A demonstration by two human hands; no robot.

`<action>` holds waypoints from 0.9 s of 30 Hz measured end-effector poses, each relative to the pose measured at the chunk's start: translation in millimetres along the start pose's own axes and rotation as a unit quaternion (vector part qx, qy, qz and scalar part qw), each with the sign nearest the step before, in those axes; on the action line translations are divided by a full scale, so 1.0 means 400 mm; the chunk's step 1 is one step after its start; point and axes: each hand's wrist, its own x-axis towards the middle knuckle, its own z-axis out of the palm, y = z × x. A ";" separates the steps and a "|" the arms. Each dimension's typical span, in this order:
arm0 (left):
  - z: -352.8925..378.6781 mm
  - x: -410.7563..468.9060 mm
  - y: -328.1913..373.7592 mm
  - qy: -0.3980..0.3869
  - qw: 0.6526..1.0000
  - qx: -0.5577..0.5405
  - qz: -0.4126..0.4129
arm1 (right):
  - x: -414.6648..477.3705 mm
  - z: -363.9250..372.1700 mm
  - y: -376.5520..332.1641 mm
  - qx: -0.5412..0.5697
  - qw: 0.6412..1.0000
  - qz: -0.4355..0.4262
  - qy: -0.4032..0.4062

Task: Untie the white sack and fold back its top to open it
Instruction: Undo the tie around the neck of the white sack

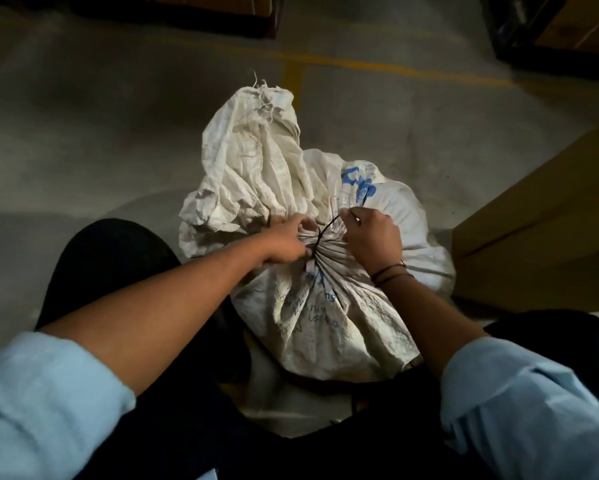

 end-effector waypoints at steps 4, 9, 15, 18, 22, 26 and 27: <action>-0.008 0.033 0.022 0.075 0.994 -0.080 0.028 | 0.025 0.008 -0.024 -0.011 1.000 0.016 0.012; 0.006 0.055 0.013 0.151 0.962 -0.226 -0.022 | 0.056 0.016 -0.050 0.003 0.999 0.014 -0.040; -0.010 0.057 0.009 0.137 0.950 -0.269 -0.081 | 0.015 0.023 -0.036 -0.093 0.977 -0.150 -0.121; -0.007 0.067 -0.005 0.142 0.947 -0.268 -0.107 | -0.016 0.029 -0.005 -0.106 0.970 -0.193 -0.101; 0.003 0.080 -0.025 0.159 0.943 -0.272 -0.106 | -0.059 0.039 0.025 -0.121 0.953 -0.272 -0.058; -0.001 0.087 -0.036 0.158 0.928 -0.315 -0.118 | -0.091 0.050 0.030 -0.182 0.935 -0.299 -0.058; -0.002 0.091 -0.037 0.157 0.928 -0.317 -0.119 | -0.095 0.054 0.030 -0.201 0.933 -0.292 -0.061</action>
